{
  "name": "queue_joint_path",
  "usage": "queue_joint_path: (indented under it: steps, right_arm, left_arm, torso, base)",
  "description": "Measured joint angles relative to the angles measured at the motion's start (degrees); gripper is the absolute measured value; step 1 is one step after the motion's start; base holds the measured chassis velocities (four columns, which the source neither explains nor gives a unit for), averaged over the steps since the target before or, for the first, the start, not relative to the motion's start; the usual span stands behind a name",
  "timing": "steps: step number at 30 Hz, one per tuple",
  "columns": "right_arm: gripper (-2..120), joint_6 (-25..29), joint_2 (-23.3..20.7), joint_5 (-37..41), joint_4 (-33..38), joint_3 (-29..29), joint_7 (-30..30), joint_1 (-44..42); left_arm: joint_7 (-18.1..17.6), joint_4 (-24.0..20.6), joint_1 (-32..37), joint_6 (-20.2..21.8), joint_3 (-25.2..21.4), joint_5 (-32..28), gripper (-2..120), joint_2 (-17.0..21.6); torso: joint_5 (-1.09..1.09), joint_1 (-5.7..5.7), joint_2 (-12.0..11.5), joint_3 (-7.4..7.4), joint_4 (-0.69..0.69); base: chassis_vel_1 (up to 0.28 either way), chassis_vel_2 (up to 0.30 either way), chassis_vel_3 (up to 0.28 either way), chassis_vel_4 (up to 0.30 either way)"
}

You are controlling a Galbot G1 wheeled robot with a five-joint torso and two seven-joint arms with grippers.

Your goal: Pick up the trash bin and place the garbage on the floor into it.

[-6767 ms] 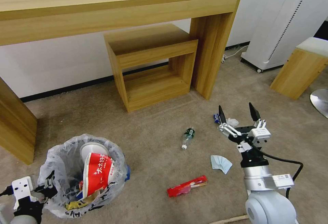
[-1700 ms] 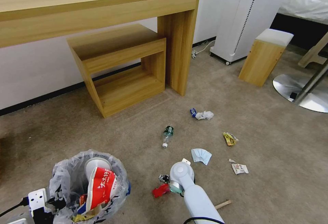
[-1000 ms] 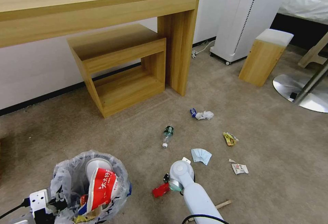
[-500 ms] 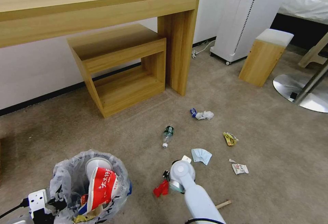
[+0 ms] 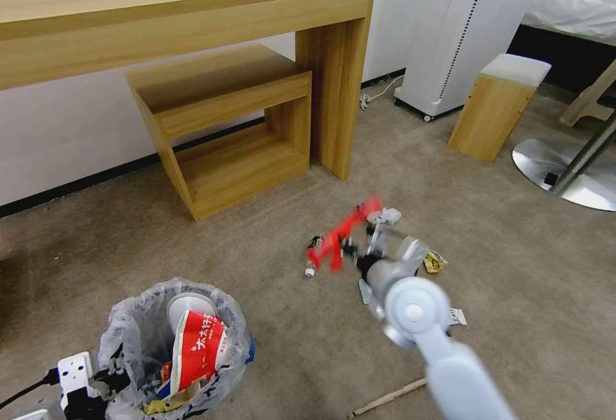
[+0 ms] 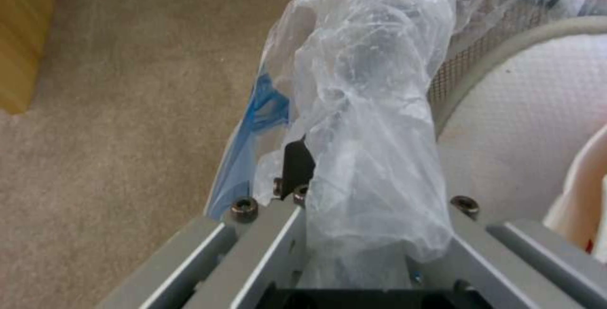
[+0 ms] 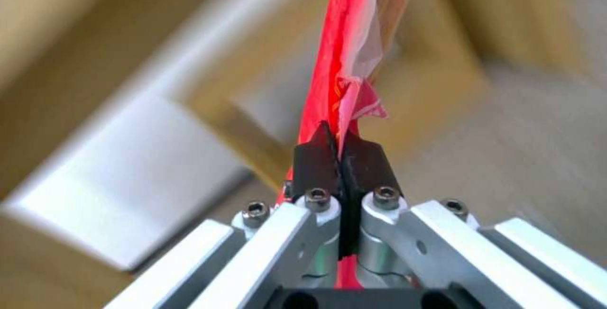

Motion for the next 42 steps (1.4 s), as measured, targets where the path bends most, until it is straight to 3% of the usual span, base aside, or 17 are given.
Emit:
queue_joint_path:
  steps: [1, 3, 7, 9, 11, 15, 19, 27, 42]
  right_arm:
    - [0, 0.00, 0.00, 0.00, 0.00, 0.00, 0.00, 0.00]
    - [0, 4.04, -1.87, -0.84, 0.48, -1.91, -7.08, 1.32]
    - [0, 7.69, -2.43, -0.98, -0.80, -6.42, -15.58, 3.36]
    - [0, 7.92, -2.41, -0.98, -1.07, -6.96, -16.33, 3.57]
    - [0, 9.38, -1.83, 0.12, -3.74, -10.98, -21.35, 5.27]
    - [0, 10.93, 0.25, 2.69, -8.55, -16.31, -25.32, 8.26]
    - [0, 10.78, 2.75, 6.26, -12.31, -21.35, -26.46, 11.52]
    - [0, 9.08, 4.88, 5.78, -15.01, -29.18, -24.97, 16.56]
    - [0, 6.57, 2.43, 3.39, -15.31, -36.34, -19.83, 19.13]
  left_arm:
    - [0.00, 0.00, 0.00, 0.00, 0.00, 0.00, 2, 0.00]
    - [0.29, -0.27, 0.09, -0.01, -0.06, -0.72, 2, -0.08]
    - [0.39, -1.11, 0.08, 0.60, -0.67, -2.87, 2, -0.06]
    - [0.40, -1.21, 0.10, 0.75, -0.77, -3.18, 2, -0.02]
    - [0.35, -1.82, 0.20, 1.90, -1.67, -5.42, 2, 0.57]
    - [0.27, -2.40, 0.31, 2.67, -2.13, -7.18, 2, 1.05]
    - [0.14, -2.76, 0.34, 3.03, -2.41, -8.06, 2, 1.14]
    - [-0.57, -2.84, 0.30, 3.35, -3.47, -9.69, 2, 1.97]
    - [-1.44, -2.03, -0.45, 3.80, -3.41, -9.92, 2, 2.30]
  torso:
    - [0.00, 0.00, 0.00, 0.00, 0.00]
    - [0.00, 0.00, 0.00, 0.00, 0.01]
    - [0.00, 0.00, 0.00, 0.00, 0.01]
    - [0.00, 0.00, 0.00, 0.00, 0.01]
    - [-0.02, 0.00, 0.00, 0.00, -0.01]
    - [-0.02, 0.00, 0.00, 0.00, 0.01]
    - [-0.02, 0.00, 0.00, 0.01, 0.01]
    - [-0.02, 0.00, 0.00, 0.01, 0.01]
    - [-0.01, 0.00, -0.01, 0.00, 0.00]
  base:
    - [0.000, 0.000, 0.000, 0.000]
    - [0.000, 0.000, 0.000, 0.000]
    - [0.000, 0.000, 0.000, 0.000]
    - [0.000, 0.000, 0.000, 0.000]
    - [0.000, 0.000, 0.000, 0.000]
    - [0.000, 0.000, 0.000, 0.000]
    - [0.000, 0.000, 0.000, 0.000]
    - [0.000, 0.000, 0.000, 0.000]
    - [0.000, 0.000, 0.000, 0.000]
